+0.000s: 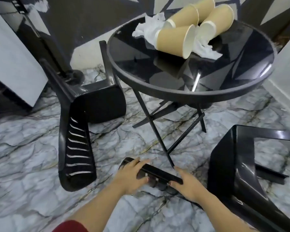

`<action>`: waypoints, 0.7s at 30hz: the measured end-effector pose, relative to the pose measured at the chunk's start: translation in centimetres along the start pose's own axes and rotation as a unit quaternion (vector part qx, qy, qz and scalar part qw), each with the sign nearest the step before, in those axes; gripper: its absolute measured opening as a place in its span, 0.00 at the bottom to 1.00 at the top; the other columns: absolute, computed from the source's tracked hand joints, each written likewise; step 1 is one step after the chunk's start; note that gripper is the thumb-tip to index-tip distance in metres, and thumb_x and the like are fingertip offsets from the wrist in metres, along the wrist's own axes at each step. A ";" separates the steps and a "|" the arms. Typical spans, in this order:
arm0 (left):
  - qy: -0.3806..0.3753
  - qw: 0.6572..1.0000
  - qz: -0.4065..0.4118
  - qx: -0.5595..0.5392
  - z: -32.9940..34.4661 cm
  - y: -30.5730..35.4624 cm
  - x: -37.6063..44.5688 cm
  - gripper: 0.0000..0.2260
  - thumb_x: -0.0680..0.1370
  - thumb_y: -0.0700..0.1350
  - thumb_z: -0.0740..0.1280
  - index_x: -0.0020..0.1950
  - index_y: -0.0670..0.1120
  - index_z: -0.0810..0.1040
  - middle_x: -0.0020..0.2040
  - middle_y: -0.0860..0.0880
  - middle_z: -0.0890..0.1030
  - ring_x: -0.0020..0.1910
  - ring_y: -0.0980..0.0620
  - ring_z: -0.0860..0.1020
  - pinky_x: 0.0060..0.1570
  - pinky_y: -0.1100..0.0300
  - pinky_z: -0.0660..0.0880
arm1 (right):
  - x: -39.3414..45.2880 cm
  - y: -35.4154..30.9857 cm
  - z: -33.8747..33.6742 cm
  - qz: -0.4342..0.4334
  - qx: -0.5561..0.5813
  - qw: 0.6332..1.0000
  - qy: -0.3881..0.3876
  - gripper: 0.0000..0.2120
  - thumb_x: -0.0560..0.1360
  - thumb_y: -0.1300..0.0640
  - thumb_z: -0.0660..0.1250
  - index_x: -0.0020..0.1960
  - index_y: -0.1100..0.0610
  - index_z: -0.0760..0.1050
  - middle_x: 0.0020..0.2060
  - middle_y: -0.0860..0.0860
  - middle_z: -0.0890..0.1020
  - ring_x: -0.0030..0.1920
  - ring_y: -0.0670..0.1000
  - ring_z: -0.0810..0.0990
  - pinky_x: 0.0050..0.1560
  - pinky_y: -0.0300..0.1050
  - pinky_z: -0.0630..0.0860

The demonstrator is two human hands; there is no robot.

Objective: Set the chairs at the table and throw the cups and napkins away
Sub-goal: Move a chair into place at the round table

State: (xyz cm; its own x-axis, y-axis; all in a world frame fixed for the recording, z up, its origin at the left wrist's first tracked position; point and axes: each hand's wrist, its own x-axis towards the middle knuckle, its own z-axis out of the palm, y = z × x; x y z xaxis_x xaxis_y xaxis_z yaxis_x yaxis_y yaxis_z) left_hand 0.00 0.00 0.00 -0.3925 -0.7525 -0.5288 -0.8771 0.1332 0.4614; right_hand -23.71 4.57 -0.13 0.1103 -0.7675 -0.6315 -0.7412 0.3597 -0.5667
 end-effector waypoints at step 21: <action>0.183 0.954 -0.028 -0.234 3.1 -7.4 6.4 0.17 0.59 0.49 0.81 0.39 0.59 0.76 0.45 0.48 0.77 0.44 0.54 0.76 0.41 0.60 0.74 | 5.7 3.0 4.6 -0.058 0.024 0.997 0.054 0.22 0.73 0.41 0.64 0.65 0.32 0.65 0.61 0.30 0.74 0.62 0.39 0.73 0.60 0.36 0.70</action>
State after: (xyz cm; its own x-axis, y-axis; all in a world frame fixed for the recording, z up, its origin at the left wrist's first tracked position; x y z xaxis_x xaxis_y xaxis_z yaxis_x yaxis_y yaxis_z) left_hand 3.09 -3.82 -9.04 -0.1512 -0.9361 -0.3176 -0.6402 -0.1521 0.7530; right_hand -22.24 3.71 -7.91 0.1204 -0.8571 -0.5010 -0.6954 0.2873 -0.6587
